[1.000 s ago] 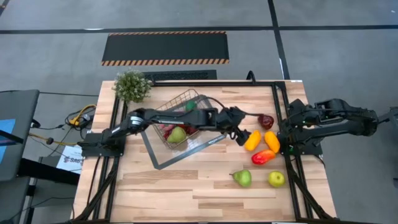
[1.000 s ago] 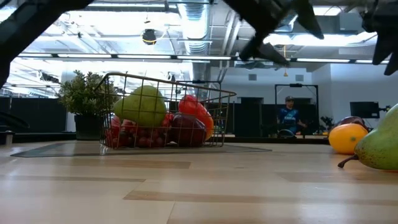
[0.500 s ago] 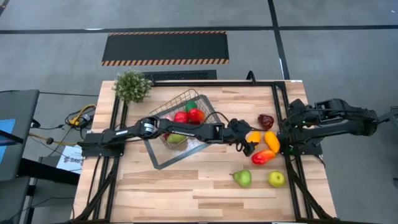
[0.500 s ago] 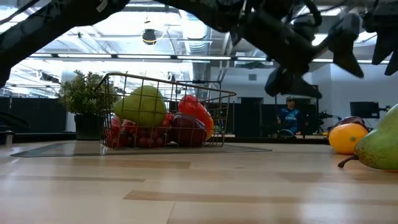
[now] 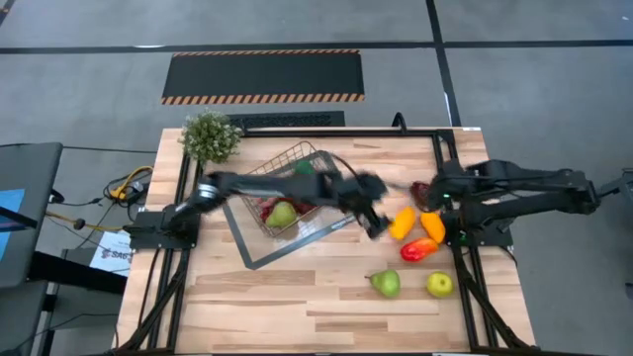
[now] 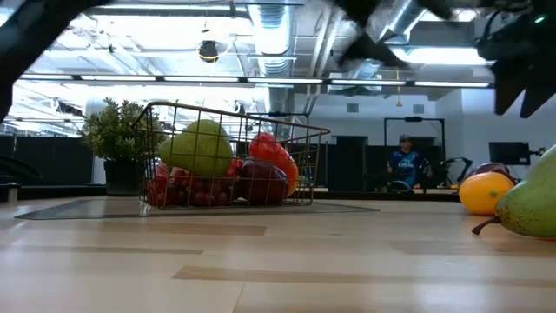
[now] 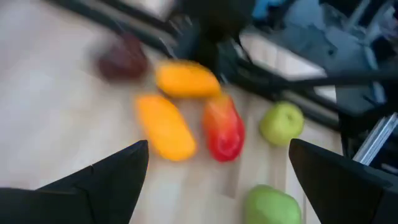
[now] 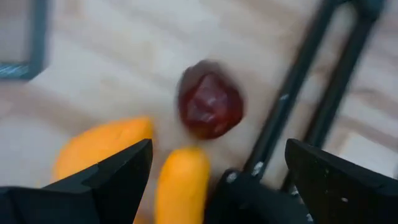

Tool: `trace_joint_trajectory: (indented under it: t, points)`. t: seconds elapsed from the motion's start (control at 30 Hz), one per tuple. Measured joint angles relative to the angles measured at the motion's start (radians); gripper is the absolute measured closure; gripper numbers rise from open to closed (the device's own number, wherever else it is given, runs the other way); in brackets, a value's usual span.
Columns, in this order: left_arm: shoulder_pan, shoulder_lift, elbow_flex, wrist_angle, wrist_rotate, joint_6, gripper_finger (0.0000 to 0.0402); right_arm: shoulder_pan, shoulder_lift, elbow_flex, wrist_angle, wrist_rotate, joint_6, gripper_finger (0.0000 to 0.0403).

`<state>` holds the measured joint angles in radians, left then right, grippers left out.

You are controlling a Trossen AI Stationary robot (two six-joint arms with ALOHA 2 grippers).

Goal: Build produce basket
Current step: Adjust the fruits on the table

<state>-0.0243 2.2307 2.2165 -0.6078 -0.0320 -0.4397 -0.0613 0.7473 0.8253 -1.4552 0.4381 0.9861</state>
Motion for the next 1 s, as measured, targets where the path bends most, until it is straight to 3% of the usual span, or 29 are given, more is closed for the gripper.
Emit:
trace_joint_trajectory:
  t: [0.17,0.37,0.53,0.67,1.0]
  points:
    - [0.009,-0.185,0.004,-0.206,-0.200,0.008,0.0029,-0.143,0.107,0.000,0.103,0.062,-0.071,0.0020]
    - [-0.027,-0.357,0.008,-0.226,-0.424,0.041,0.0029,-0.398,0.196,0.000,0.185,-0.011,-0.254,0.0070]
    - [-0.051,-0.418,0.000,-0.280,-0.455,0.070,0.0029,-0.544,0.300,0.001,0.190,-0.089,-0.386,0.0103]
    - [-0.074,-0.462,0.003,-0.318,-0.487,0.056,0.0029,-0.605,0.385,0.000,0.181,-0.050,-0.384,0.0114]
    - [-0.140,-0.475,0.002,-0.486,-0.489,-0.006,0.0029,-0.624,0.588,0.001,0.226,-0.087,-0.408,0.0120]
